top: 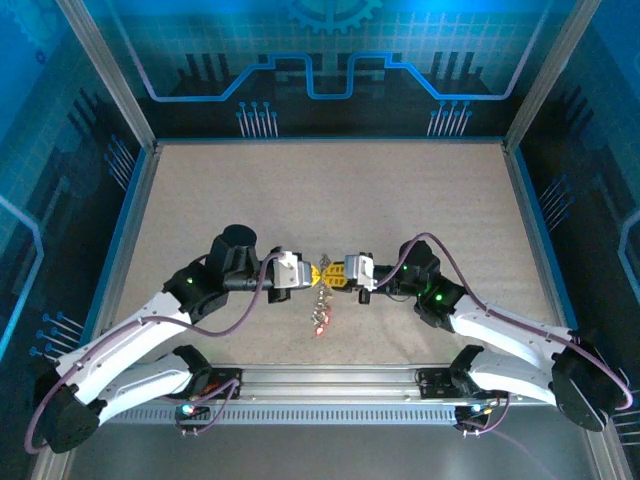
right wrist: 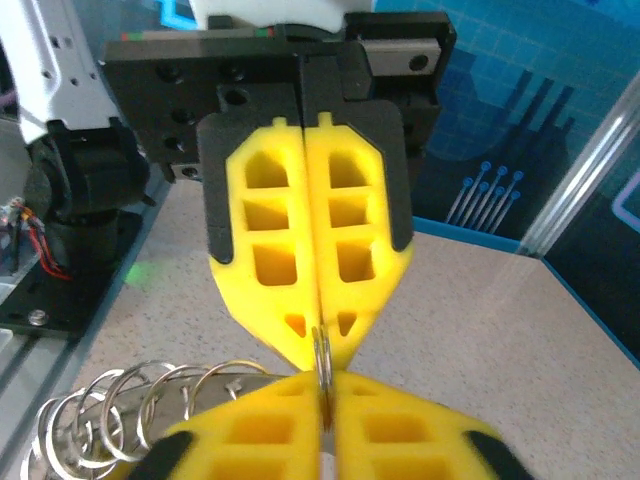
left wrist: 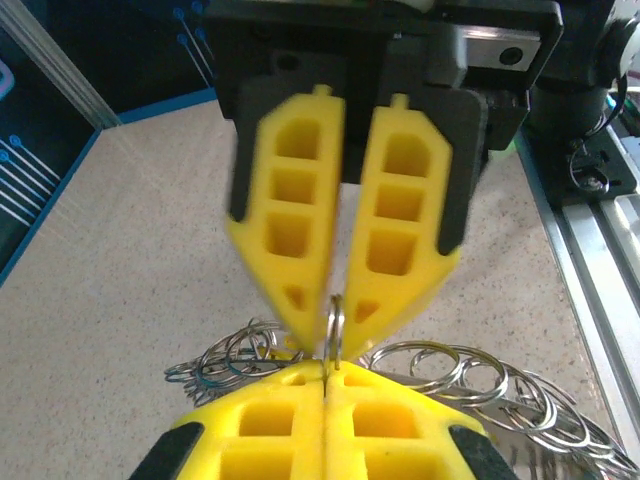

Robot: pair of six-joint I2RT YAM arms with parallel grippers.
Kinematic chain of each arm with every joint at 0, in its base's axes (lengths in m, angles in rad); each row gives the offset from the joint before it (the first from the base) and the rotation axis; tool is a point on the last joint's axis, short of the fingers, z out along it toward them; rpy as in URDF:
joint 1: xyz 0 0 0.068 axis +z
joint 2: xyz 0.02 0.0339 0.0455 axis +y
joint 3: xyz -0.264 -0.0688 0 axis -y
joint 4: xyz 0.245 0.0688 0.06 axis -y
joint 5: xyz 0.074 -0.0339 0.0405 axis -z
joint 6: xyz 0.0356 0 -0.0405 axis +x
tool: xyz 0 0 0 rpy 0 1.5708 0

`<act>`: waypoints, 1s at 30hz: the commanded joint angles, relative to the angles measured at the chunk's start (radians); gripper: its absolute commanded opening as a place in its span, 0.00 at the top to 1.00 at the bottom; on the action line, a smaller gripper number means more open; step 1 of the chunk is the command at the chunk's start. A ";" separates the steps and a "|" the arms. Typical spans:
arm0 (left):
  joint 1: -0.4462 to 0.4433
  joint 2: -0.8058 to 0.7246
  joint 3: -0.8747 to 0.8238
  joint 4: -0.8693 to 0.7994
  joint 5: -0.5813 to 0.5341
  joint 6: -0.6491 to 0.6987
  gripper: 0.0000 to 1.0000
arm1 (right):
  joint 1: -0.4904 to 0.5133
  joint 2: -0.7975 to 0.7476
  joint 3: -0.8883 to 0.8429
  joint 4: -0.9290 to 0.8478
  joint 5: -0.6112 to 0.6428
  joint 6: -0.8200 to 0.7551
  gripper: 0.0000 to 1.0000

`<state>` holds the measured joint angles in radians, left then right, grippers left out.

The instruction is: Put the keys on the keyring

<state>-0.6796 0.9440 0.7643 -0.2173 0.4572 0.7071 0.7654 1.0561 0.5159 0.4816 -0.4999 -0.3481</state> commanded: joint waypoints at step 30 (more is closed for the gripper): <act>-0.047 0.121 0.201 -0.244 -0.085 0.127 1.00 | 0.000 0.055 0.052 -0.022 0.031 -0.035 0.89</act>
<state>-0.7189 1.0828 0.9600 -0.5030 0.3119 0.8402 0.7654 1.1160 0.5430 0.4236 -0.4534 -0.4015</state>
